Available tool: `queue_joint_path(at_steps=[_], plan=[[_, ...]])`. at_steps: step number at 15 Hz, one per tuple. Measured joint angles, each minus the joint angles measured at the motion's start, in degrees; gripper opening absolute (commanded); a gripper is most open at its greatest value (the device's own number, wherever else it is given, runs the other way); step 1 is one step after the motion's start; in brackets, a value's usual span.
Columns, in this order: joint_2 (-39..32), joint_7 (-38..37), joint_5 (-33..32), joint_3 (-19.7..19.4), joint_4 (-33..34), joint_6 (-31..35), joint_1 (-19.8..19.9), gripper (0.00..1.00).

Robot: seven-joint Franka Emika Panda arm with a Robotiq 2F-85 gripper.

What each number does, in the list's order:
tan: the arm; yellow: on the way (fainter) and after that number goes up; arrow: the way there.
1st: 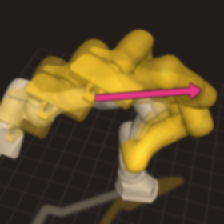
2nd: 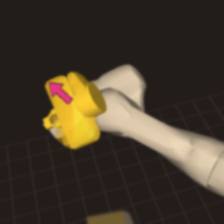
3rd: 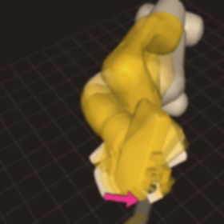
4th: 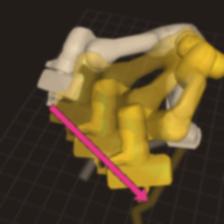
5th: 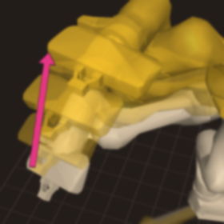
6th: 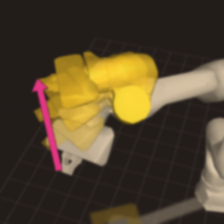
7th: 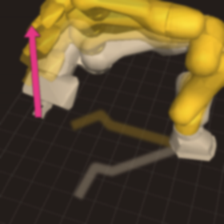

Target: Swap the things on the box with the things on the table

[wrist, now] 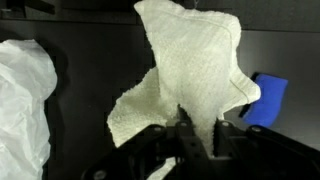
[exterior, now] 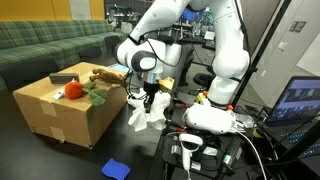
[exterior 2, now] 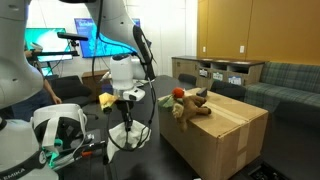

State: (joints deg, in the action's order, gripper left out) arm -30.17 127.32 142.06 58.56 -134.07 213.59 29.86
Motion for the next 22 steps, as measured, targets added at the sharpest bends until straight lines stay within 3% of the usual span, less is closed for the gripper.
queue_joint_path(at_steps=[1,3,5,10,17,22], plan=[[0.16,3.58,3.07,3.61,1.53,1.92,3.98,0.05],[-1.29,4.86,2.42,11.69,5.67,8.02,11.46,0.05],[-3.66,5.26,2.13,17.65,11.31,15.02,15.71,0.05],[-9.04,7.05,2.07,23.96,25.65,28.45,15.56,0.05],[-10.50,9.30,1.60,21.60,33.07,28.23,10.43,0.05],[-10.17,8.58,1.51,13.82,41.06,28.40,5.85,0.05]])
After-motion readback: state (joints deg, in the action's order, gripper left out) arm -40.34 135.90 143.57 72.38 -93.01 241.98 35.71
